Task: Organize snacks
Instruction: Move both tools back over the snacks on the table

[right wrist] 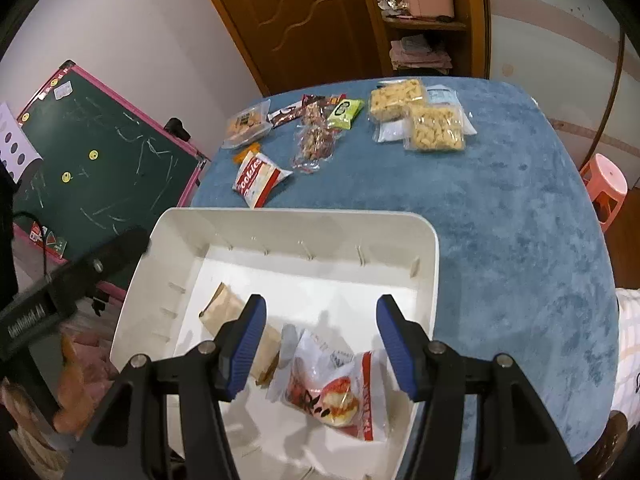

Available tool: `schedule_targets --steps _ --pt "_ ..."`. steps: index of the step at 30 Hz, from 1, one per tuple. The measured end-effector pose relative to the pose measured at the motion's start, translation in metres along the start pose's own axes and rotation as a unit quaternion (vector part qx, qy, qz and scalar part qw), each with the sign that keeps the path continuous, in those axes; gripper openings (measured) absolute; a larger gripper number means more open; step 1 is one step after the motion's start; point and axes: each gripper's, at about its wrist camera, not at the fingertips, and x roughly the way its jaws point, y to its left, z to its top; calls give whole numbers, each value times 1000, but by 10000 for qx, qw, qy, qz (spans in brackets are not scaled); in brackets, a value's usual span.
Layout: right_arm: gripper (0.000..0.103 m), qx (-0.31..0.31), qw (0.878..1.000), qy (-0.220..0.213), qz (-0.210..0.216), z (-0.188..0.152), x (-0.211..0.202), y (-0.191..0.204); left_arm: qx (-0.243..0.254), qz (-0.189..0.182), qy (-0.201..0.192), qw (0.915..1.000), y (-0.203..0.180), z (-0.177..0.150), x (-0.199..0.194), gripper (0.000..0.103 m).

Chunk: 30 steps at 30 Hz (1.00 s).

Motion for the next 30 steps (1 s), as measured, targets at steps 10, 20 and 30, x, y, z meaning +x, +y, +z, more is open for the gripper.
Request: schedule_targets --steps 10,20,30 --pt "58 -271 9980 -472 -328 85 -28 0 245 287 -789 9962 5 82 -41 91" --pt "58 -528 9920 -1016 -538 197 -69 18 481 1057 -886 9893 1 185 -30 91" --pt "58 -432 9964 -347 -642 245 33 16 -285 1603 168 9865 26 183 115 85"
